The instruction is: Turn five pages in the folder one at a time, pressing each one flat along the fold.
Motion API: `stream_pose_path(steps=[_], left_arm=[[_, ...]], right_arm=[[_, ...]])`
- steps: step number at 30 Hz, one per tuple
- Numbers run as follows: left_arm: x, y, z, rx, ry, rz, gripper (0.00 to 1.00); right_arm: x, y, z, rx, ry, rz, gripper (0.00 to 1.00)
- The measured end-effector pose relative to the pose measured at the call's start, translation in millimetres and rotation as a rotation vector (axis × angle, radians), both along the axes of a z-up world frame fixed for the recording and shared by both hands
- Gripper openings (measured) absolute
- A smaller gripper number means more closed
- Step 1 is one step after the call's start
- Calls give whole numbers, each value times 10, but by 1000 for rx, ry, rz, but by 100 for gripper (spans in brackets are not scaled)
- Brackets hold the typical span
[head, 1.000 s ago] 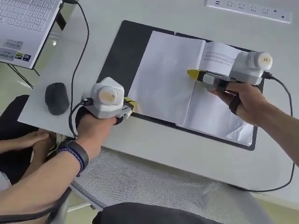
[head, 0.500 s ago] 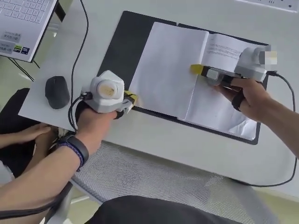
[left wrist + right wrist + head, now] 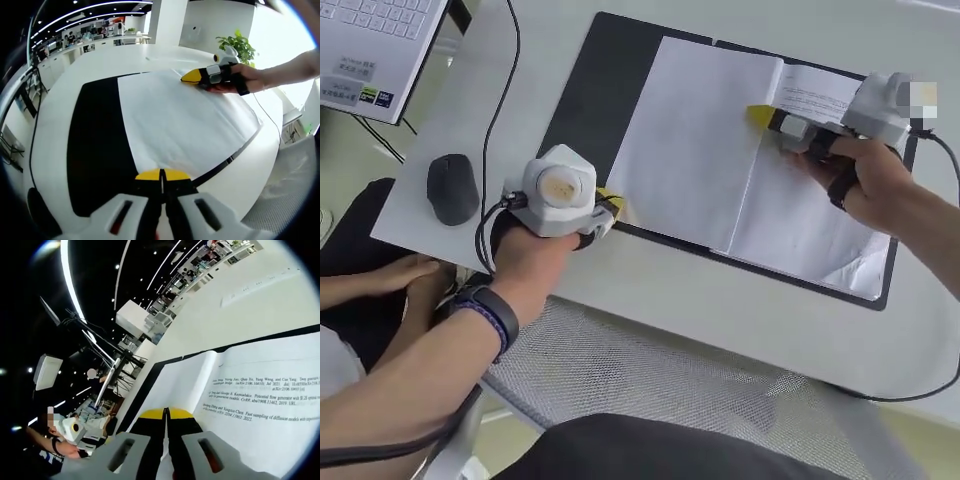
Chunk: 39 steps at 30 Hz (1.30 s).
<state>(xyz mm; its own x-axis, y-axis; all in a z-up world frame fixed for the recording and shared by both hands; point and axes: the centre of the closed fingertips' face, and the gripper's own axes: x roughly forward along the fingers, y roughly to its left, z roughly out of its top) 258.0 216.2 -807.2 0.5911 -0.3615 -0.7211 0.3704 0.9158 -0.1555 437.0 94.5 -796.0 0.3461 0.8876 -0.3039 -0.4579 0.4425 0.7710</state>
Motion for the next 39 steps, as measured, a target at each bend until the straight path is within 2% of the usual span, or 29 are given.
stream_pose_path(steps=[1,3,12,16,24,26,35,39], left_arm=[[1,0,-1,1,0,1,0],[3,0,-1,2,0,1,0],[7,2,-10,-3,3,6,0],[11,4,-16,-7,2,12,0],[18,1,-24,-8,4,14,0],[21,2,-27,-12,4,18,0],[26,6,-34,-15,4,25,0],[25,5,-31,-16,6,22,0]], right_arm=[[119,-25,-37,-7,2,-14,0],[206,-25,-27,11,13,-37,0],[449,-26,5,22,19,-95,0],[621,-62,-48,31,27,-130,0],[841,-95,-69,38,33,-180,0],[902,-108,-81,49,48,-207,0],[907,-131,-88,78,44,-235,0],[830,-127,-81,89,41,-226,0]])
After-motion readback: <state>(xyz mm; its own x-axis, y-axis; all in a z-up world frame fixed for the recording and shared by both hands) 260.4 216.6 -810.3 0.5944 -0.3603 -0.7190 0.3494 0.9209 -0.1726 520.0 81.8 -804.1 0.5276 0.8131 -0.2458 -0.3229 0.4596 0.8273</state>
